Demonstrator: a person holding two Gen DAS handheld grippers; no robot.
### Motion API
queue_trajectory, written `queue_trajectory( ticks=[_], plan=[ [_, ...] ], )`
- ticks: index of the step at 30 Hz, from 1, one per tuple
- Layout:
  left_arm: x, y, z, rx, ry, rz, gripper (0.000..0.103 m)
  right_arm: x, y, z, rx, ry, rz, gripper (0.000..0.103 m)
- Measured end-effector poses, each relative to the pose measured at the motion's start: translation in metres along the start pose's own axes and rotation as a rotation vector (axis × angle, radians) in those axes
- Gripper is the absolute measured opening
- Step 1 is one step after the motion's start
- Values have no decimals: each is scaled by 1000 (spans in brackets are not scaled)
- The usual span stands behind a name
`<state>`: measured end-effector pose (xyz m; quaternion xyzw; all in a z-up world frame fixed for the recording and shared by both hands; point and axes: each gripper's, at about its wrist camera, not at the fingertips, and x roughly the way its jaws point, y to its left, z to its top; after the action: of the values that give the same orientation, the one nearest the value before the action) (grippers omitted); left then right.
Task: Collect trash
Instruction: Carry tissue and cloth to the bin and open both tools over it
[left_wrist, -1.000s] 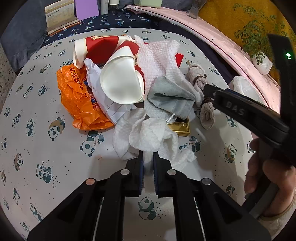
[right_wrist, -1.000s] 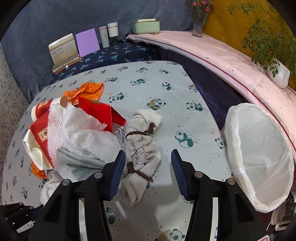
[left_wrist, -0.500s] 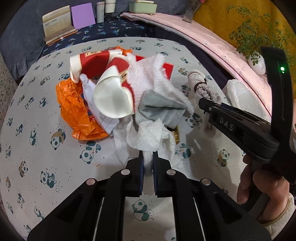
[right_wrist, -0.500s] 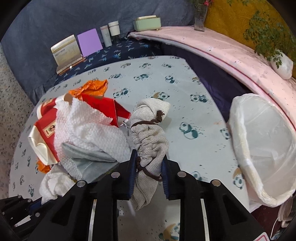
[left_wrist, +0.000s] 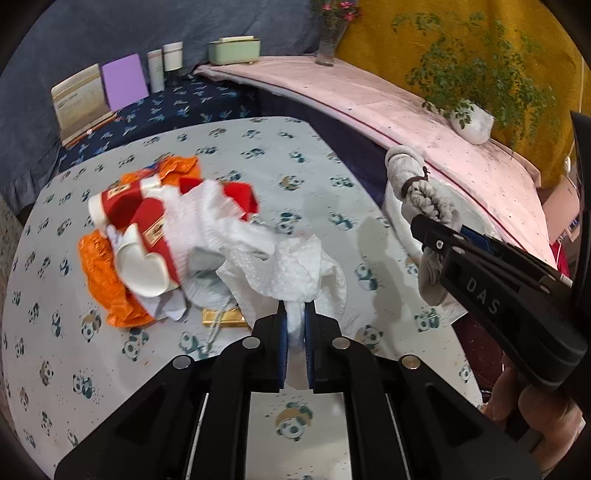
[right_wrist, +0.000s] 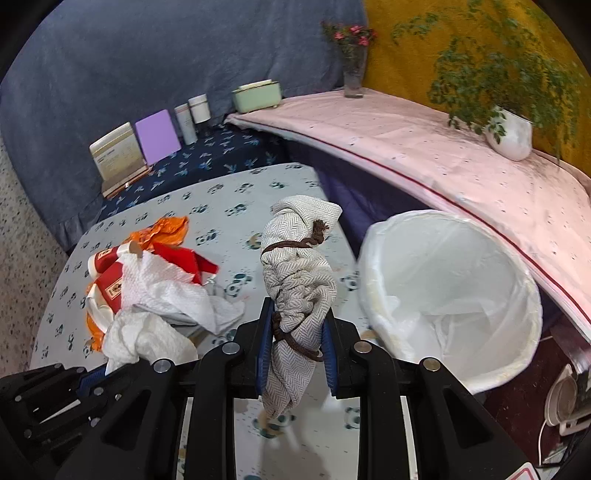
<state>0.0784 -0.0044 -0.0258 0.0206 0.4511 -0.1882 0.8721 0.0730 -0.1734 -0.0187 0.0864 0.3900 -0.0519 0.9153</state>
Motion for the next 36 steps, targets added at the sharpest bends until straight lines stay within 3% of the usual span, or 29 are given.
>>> queue_trajectory(
  ticks=[20,36],
  plan=[
    [27,-126,48,196,-25,-142,7,-28,-127,-19,207,-48,-170,22],
    [67,-189,82,294,-22,-210,9,-10,-170,-8,266,-36,-232,23]
  ],
)
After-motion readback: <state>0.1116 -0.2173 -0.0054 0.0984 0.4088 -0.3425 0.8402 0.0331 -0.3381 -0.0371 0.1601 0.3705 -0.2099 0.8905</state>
